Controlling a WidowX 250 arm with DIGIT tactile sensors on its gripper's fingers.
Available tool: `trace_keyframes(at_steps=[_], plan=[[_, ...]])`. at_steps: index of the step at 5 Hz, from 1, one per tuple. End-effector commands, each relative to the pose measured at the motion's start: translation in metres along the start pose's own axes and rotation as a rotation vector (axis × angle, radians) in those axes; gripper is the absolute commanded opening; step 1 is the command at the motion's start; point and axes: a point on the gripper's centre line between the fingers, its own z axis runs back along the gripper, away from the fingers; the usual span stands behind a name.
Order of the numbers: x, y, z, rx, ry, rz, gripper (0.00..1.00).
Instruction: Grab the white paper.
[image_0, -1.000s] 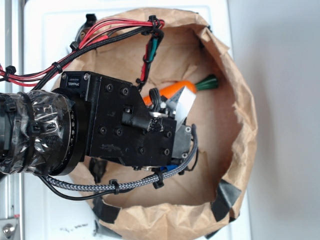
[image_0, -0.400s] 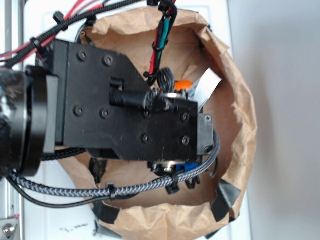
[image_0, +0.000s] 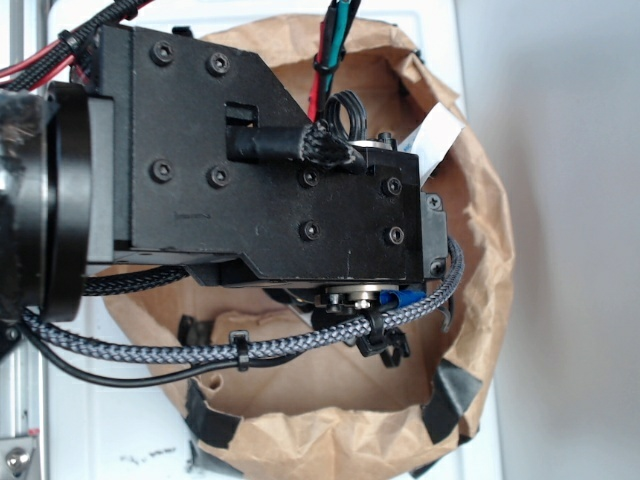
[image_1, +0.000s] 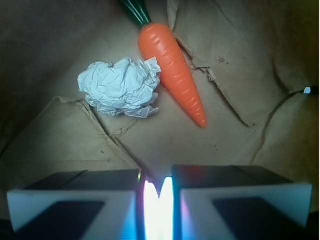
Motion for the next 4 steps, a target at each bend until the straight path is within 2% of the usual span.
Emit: trace_keyframes(at_steps=[1,2,3,4], plan=[[0.017,0.005,0.046,-0.058,-0.1,0.005,0.0],[0.019,0.006,0.037,-0.066,-0.108,-0.012,1.0],[0.016,0.005,0.019,-0.086,-0.136,-0.021,1.0],[0.013,0.0,0.003,-0.098,-0.196,-0.03,1.0]])
